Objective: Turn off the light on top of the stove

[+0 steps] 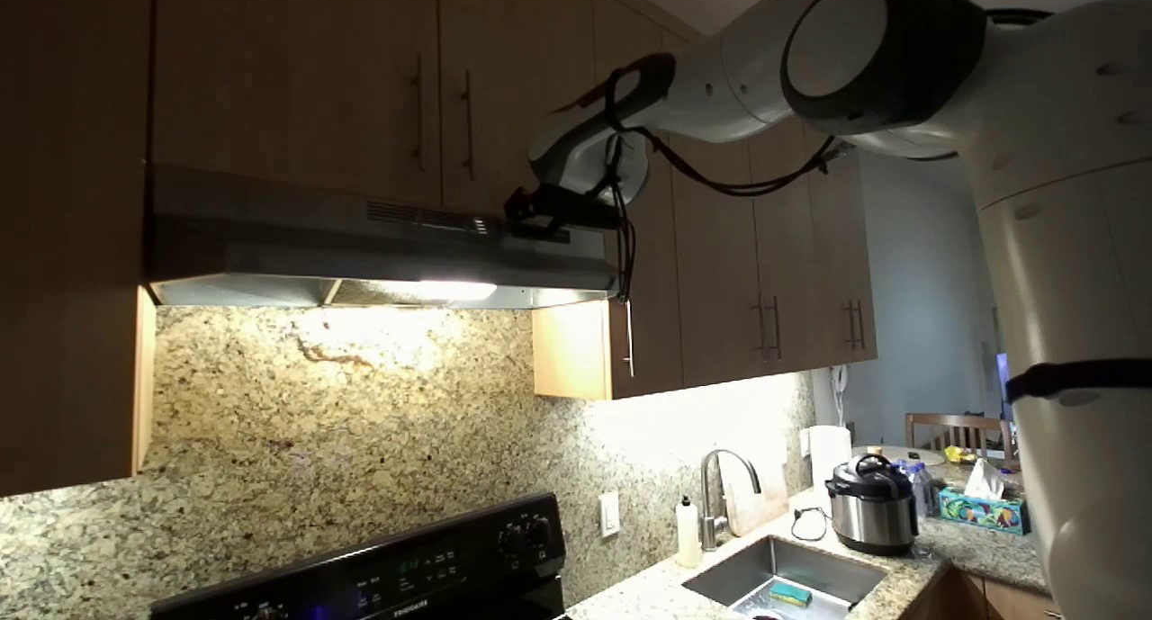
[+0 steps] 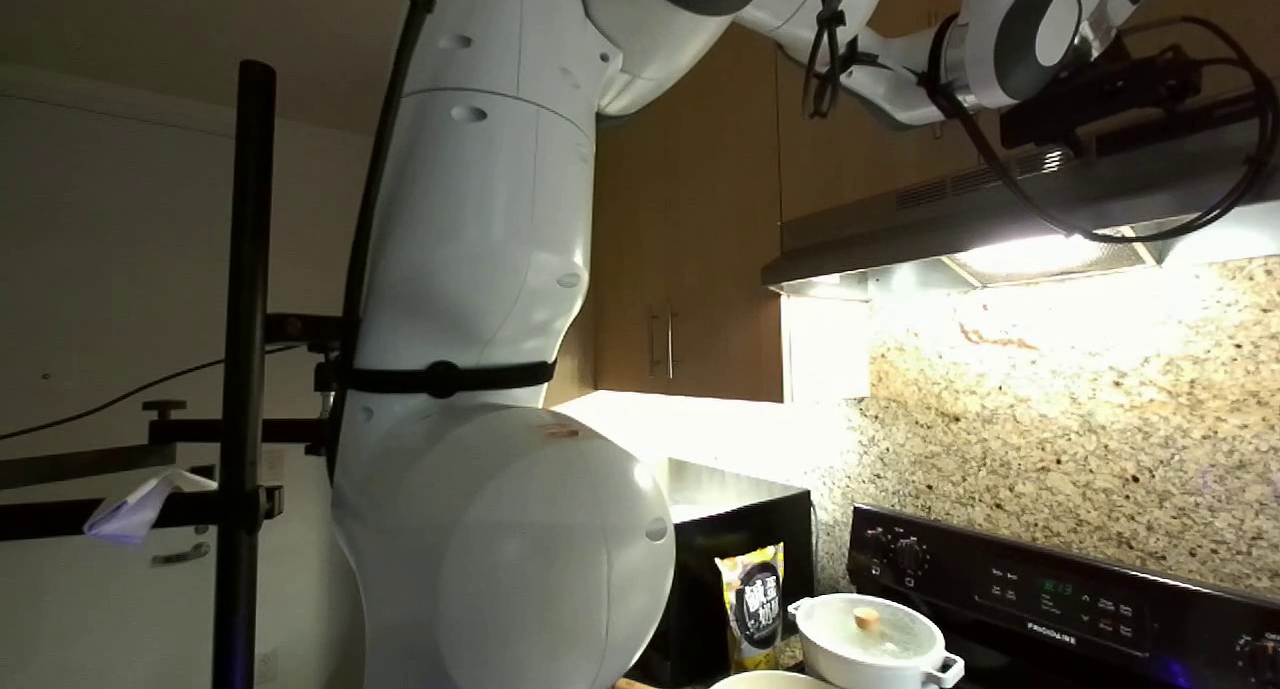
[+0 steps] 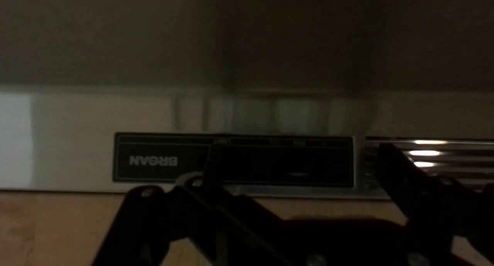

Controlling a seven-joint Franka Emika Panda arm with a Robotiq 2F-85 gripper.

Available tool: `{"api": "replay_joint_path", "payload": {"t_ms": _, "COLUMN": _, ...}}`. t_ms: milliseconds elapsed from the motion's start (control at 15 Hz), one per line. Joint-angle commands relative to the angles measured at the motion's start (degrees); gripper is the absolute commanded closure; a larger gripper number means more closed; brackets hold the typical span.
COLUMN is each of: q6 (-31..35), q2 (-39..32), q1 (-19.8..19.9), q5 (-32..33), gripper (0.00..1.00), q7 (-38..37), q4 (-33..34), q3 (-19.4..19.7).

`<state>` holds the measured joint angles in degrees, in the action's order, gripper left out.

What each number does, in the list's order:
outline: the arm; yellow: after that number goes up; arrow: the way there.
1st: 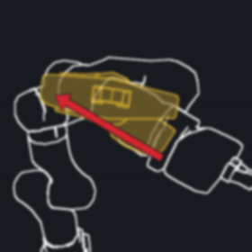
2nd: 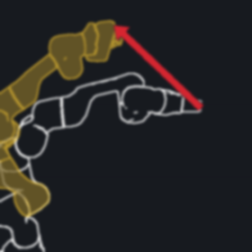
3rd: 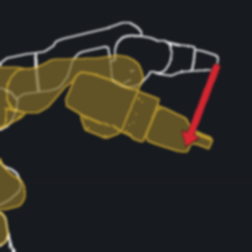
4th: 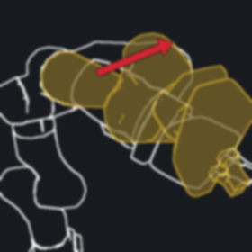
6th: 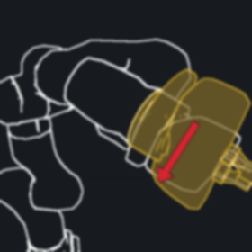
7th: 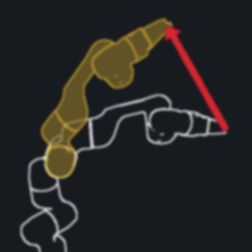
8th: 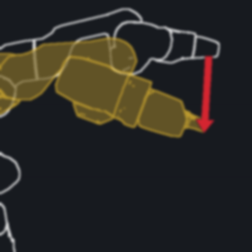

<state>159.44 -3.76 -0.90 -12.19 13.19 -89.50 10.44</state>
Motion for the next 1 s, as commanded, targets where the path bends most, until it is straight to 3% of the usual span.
{"api": "replay_joint_path", "payload": {"t_ms": 0, "q6": -0.24, "q2": -2.16, "q1": 0.67, "q5": -1.97, "gripper": 0.0, "q7": 1.47, "q4": 3.0, "q3": 0.14}}
{"api": "replay_joint_path", "payload": {"t_ms": 667, "q6": 0.11, "q2": -3.5, "q1": 1.55, "q5": -4.89, "gripper": 0.0, "q7": 3.26, "q4": 4.1, "q3": 0.79}}
{"api": "replay_joint_path", "payload": {"t_ms": 933, "q6": 0.99, "q2": -3.91, "q1": 1.97, "q5": -10.63, "gripper": 0.0, "q7": 8.86, "q4": 4.26, "q3": 0.45}}
